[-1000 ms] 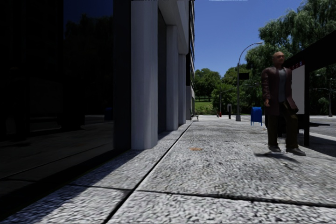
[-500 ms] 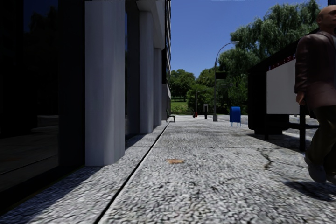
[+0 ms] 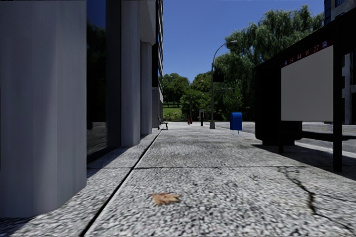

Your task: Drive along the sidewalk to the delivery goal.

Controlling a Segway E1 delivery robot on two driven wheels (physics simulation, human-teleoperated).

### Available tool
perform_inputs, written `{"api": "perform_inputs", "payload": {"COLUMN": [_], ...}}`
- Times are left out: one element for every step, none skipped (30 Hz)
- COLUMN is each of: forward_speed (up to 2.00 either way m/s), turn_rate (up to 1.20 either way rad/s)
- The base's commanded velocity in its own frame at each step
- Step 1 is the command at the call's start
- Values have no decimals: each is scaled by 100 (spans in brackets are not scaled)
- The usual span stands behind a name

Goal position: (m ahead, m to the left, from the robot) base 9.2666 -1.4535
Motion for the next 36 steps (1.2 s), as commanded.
{"api": "perform_inputs", "payload": {"forward_speed": [200,200,200,200,200,200,200,200,200,200,200,200,200,200,200,200,200,200,200,200,200,200,200,200,200,200,200,200,200,200,200,200,200,200,200,200], "turn_rate": [0,0,0,0,0,0,0,0,0,0,0,0,0,0,0,0,0,0,0,0,0,0,0,0,0,0,0,0,0,0,0,0,0,0,0,0]}}
